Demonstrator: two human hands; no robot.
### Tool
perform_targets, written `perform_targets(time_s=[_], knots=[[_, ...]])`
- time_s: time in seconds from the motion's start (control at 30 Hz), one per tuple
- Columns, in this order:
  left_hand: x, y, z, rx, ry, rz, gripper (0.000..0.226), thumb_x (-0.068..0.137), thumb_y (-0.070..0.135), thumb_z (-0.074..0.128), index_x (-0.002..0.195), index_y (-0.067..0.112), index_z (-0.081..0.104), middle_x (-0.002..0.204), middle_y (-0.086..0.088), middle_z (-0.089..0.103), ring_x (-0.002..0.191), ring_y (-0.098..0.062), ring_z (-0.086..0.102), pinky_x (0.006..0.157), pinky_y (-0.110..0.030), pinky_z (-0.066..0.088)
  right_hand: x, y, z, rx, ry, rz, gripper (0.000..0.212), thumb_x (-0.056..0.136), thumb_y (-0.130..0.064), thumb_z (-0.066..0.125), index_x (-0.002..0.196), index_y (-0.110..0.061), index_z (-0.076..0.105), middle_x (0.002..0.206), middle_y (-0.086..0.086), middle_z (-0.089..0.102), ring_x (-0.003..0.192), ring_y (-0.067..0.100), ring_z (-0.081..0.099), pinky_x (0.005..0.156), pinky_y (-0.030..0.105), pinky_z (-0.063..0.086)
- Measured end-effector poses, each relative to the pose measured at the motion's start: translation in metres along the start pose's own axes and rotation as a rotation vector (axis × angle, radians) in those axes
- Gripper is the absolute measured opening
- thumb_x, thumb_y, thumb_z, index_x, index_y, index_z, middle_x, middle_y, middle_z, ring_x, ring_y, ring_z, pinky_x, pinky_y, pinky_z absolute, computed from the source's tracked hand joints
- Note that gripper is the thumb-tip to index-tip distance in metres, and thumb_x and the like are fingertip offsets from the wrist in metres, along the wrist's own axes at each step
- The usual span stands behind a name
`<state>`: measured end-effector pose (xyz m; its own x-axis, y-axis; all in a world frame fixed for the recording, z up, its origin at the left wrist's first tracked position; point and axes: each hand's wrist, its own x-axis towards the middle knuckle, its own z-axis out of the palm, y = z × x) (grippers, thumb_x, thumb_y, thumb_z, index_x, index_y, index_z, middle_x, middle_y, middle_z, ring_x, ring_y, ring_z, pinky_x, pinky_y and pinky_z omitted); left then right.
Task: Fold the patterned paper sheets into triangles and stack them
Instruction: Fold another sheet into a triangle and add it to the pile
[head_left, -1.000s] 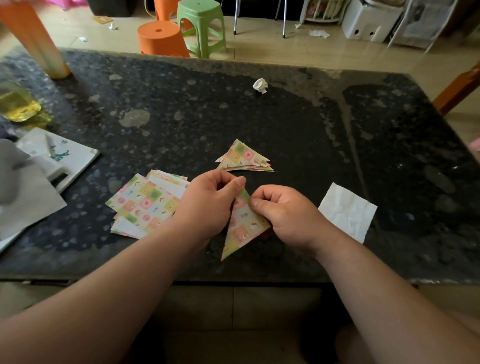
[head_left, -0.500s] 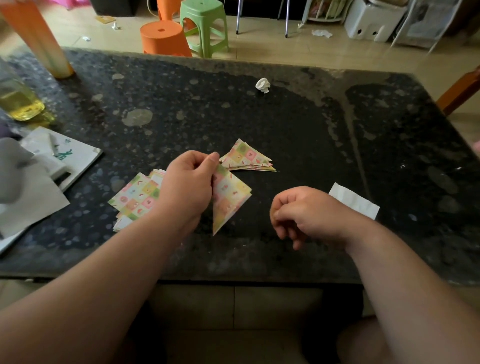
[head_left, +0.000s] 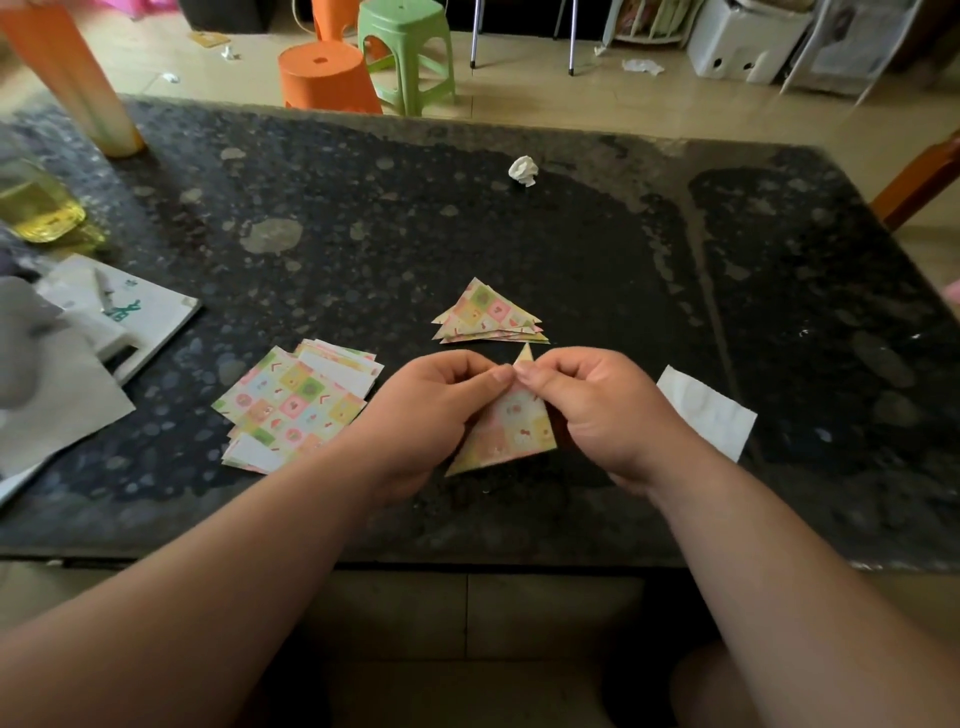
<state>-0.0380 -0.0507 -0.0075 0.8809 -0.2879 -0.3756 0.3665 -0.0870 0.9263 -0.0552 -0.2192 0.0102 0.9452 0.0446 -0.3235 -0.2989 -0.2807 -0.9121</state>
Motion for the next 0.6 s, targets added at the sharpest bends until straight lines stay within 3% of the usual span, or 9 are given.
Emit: perform_targets(time_s=[0.07, 0.17, 0.3, 0.43, 0.6], knots=[[0.000, -0.003, -0.002, 0.091, -0.002, 0.010, 0.032, 0.098, 0.033, 0.065, 0.067, 0.027, 0.070, 0.065, 0.004, 0.060, 0.058, -0.011, 0.050, 0.056, -0.027, 0.040, 0.002, 0.000, -0.001, 0.013, 0.050, 0.006, 0.029, 0.101, -0.035, 0.064, 0.085, -0.017, 0.079, 0.087, 0.007, 0.078, 0.092, 0.032, 0.074, 0.090, 0.059, 0.057], [0.001, -0.006, -0.004, 0.137, -0.003, 0.015, 0.032, 0.098, 0.037, 0.065, 0.068, 0.028, 0.069, 0.070, 0.000, 0.061, 0.066, -0.019, 0.050, 0.064, -0.037, 0.040, 0.003, 0.000, 0.001, 0.033, 0.096, 0.040, 0.027, 0.100, -0.036, 0.065, 0.083, -0.021, 0.080, 0.086, 0.001, 0.078, 0.088, 0.023, 0.075, 0.088, 0.054, 0.061], [-0.002, -0.006, -0.002, 0.339, -0.004, 0.094, 0.026, 0.098, 0.037, 0.065, 0.075, 0.025, 0.067, 0.061, 0.010, 0.055, 0.057, -0.010, 0.044, 0.059, -0.034, 0.037, 0.004, 0.001, 0.001, 0.172, 0.087, 0.100, 0.027, 0.096, -0.027, 0.072, 0.070, -0.020, 0.077, 0.084, 0.004, 0.077, 0.086, 0.023, 0.076, 0.085, 0.050, 0.063], [-0.006, -0.003, -0.002, 0.455, -0.005, 0.133, 0.024, 0.100, 0.038, 0.061, 0.080, 0.025, 0.065, 0.066, 0.011, 0.060, 0.061, -0.008, 0.049, 0.062, -0.033, 0.043, 0.005, 0.001, 0.000, 0.148, 0.126, 0.064, 0.031, 0.096, -0.024, 0.072, 0.066, -0.020, 0.076, 0.082, 0.002, 0.077, 0.086, 0.021, 0.076, 0.079, 0.046, 0.063], [-0.014, 0.004, -0.003, 0.459, -0.068, 0.124, 0.024, 0.102, 0.035, 0.058, 0.084, 0.020, 0.062, 0.072, 0.000, 0.073, 0.067, -0.016, 0.062, 0.068, -0.037, 0.049, 0.006, -0.005, -0.009, 0.284, 0.297, 0.031, 0.036, 0.094, -0.013, 0.072, 0.059, -0.014, 0.075, 0.069, 0.002, 0.074, 0.065, 0.012, 0.072, 0.066, 0.034, 0.057]])
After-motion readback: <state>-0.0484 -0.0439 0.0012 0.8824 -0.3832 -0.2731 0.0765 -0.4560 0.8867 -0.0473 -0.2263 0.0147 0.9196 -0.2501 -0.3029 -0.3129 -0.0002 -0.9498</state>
